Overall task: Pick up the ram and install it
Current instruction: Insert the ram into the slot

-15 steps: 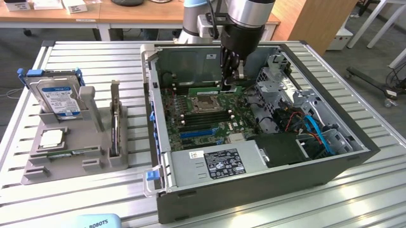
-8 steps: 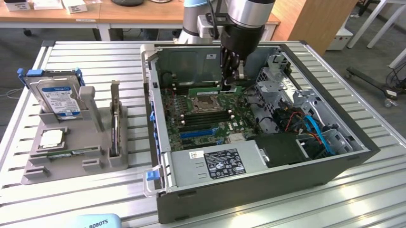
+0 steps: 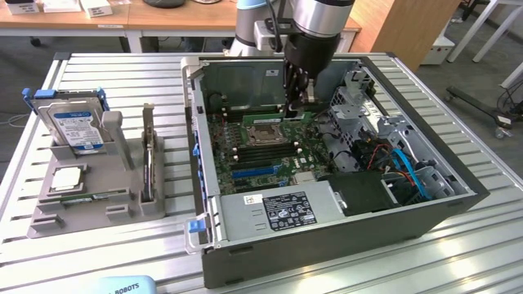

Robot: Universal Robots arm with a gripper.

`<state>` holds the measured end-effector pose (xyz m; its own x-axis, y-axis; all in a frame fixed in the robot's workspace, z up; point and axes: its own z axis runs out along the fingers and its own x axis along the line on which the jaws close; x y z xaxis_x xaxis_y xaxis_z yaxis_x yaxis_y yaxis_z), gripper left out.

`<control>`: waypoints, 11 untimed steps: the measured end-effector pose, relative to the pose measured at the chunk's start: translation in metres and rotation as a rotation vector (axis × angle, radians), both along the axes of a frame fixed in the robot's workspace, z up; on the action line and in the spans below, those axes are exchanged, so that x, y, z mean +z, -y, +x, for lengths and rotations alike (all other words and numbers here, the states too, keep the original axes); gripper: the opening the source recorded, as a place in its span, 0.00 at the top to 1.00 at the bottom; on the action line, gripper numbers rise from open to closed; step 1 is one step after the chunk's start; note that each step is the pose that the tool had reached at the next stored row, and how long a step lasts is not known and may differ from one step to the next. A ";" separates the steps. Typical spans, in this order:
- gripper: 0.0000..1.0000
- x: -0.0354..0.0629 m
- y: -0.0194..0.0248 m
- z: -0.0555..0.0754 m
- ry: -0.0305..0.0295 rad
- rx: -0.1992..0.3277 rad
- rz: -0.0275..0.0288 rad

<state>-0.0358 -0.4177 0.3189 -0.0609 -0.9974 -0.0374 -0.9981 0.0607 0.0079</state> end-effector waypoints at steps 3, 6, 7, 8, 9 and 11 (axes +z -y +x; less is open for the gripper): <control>0.89 -0.0044 0.0000 0.000 -0.0001 0.000 -0.0003; 0.89 -0.0077 0.0000 0.000 -0.0001 0.000 -0.0004; 0.89 -0.0088 0.0000 0.000 -0.0002 0.000 -0.0004; 0.89 -0.0096 0.0000 0.000 -0.0002 0.000 -0.0004; 0.89 -0.0104 0.0000 0.000 -0.0001 0.000 -0.0003; 0.89 -0.0119 0.0000 0.000 -0.0002 0.000 -0.0004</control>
<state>-0.0358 -0.4177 0.3070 -0.0610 -0.9975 -0.0370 -0.9981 0.0607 0.0081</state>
